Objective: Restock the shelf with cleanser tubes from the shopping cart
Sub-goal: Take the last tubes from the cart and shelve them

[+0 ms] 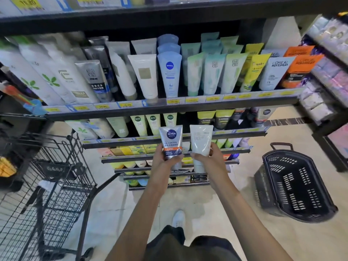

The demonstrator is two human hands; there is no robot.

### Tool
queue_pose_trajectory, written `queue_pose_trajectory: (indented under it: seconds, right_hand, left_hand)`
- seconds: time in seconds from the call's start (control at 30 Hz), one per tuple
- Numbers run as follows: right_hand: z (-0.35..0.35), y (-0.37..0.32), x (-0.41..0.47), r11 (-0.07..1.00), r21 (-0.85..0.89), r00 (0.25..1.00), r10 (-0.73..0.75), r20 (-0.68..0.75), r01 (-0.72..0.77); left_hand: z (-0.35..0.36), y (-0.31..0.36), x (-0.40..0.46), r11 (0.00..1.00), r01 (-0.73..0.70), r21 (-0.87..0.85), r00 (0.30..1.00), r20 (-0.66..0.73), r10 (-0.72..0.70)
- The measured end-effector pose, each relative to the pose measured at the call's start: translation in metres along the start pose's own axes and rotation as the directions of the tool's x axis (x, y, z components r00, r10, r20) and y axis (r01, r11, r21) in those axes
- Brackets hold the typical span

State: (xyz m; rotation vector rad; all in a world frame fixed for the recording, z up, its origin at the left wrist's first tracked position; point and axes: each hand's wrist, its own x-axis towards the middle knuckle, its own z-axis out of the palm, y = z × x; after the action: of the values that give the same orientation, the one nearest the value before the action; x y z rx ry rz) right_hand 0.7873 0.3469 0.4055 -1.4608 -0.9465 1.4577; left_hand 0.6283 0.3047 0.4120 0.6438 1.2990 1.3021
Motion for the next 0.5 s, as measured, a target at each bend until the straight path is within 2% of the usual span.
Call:
queue_pose_trajectory:
  seconds: [0.23, 0.5]
  right_hand:
    - [-0.011, -0.005, 0.029, 0.995, -0.101, 0.998, 0.024, 0.052, -0.019]
    - [-0.002, 0.0, 0.067, 0.968, -0.249, 0.994, -0.014, 0.11, 0.041]
  left_hand:
    - [0.025, -0.011, -0.006, 1.0, -0.014, 0.018, 0.994, -0.113, 0.016]
    - [0.027, -0.046, -0.013, 1.0, -0.008, -0.029, 0.977, -0.211, 0.001]
